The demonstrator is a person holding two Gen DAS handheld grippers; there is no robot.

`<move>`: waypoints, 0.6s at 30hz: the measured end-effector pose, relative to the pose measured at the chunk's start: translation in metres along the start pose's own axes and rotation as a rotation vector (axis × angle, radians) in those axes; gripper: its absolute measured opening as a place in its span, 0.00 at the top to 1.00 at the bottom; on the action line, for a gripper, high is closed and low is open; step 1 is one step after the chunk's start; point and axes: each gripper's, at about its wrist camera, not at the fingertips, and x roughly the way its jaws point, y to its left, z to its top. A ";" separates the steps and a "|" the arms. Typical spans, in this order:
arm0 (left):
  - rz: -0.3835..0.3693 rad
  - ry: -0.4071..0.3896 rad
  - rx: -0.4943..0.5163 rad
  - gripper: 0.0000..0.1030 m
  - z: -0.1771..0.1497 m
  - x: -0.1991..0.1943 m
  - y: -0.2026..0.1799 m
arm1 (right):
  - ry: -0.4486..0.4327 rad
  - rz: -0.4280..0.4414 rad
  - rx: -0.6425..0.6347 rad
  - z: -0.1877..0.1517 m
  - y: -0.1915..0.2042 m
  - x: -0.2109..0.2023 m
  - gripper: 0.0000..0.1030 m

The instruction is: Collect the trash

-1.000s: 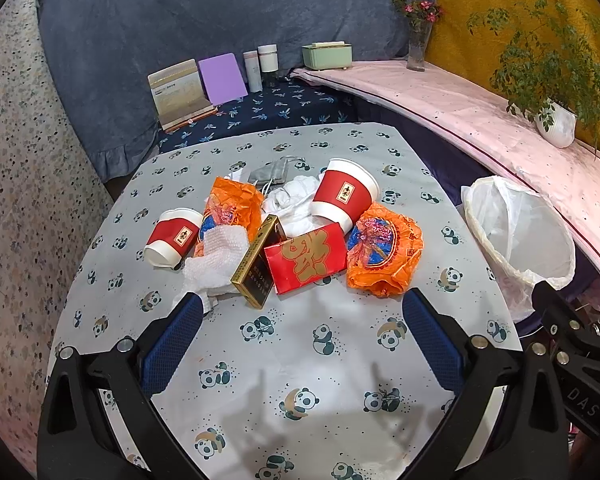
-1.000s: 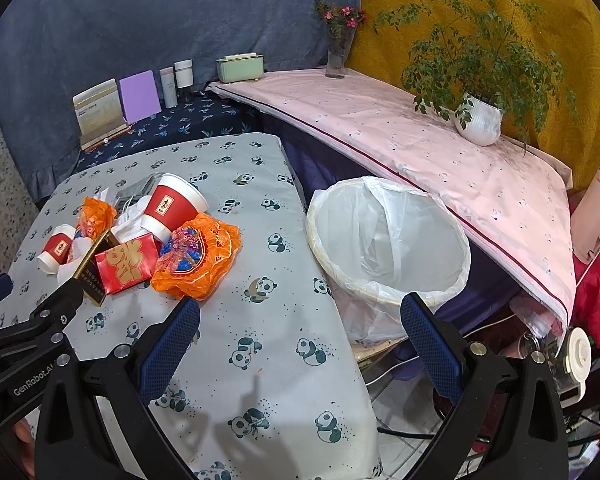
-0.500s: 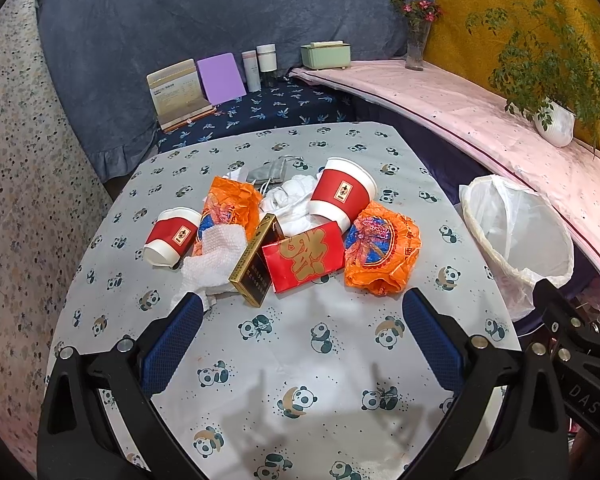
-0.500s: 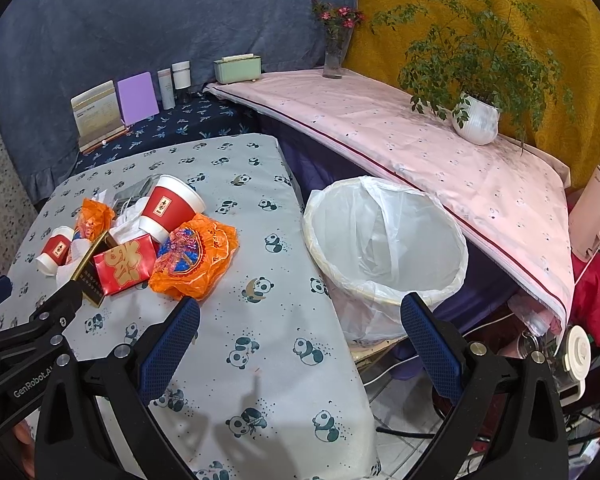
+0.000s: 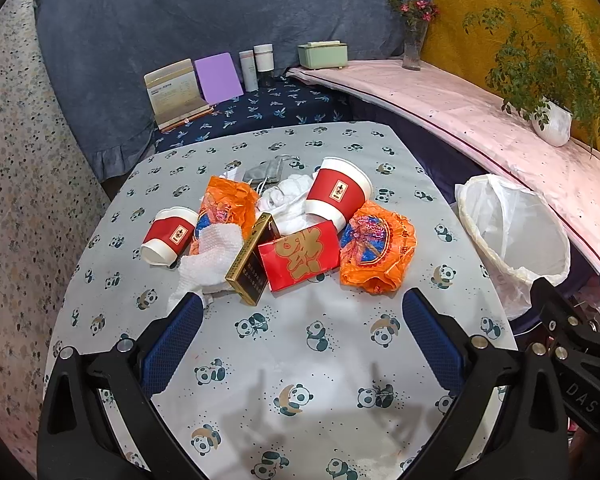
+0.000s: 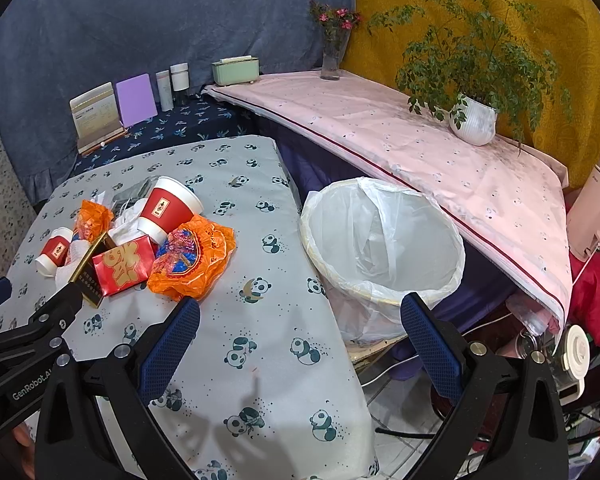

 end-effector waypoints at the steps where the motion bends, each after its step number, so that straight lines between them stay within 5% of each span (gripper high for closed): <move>1: -0.001 0.000 0.000 0.08 0.001 0.000 0.000 | 0.000 0.000 0.000 0.000 0.000 0.000 0.07; 18: -0.012 -0.005 0.016 0.08 0.002 -0.004 -0.008 | -0.008 -0.004 0.015 -0.002 -0.007 -0.003 0.07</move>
